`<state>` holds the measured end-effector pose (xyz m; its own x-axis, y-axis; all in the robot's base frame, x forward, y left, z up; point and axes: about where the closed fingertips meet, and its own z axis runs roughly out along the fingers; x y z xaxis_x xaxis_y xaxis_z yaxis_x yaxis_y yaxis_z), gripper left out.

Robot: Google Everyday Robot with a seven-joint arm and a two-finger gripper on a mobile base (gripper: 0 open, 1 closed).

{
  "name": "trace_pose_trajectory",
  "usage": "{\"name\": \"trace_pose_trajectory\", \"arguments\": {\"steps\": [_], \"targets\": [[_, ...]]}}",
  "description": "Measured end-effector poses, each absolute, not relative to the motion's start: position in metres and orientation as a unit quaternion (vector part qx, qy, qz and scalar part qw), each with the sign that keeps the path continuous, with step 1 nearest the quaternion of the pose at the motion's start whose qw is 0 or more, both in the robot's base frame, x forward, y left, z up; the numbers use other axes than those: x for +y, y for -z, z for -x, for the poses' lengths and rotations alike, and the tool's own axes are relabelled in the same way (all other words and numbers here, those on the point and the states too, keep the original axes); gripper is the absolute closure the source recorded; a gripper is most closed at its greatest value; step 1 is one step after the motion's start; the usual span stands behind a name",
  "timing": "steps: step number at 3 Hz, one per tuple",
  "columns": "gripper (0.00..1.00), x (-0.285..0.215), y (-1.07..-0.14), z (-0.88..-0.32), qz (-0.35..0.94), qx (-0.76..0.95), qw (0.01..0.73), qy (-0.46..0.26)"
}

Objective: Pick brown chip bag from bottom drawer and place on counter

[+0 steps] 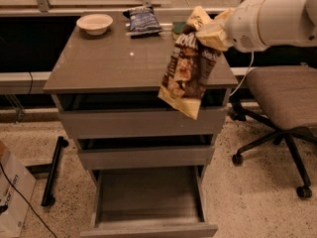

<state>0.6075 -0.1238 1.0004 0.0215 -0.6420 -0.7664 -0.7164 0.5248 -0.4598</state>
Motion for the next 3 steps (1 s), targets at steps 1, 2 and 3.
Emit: {"name": "trace_pose_trajectory", "arguments": {"steps": [1,2,3], "targets": [[1.0,-0.085,-1.056,-0.627,0.54,0.618,0.57,-0.03],[1.0,-0.059,-1.08,-0.646,0.565,0.577,0.589,-0.032],[0.99,-0.02,-1.066,-0.702,0.568,0.58,0.583,-0.037]]}}
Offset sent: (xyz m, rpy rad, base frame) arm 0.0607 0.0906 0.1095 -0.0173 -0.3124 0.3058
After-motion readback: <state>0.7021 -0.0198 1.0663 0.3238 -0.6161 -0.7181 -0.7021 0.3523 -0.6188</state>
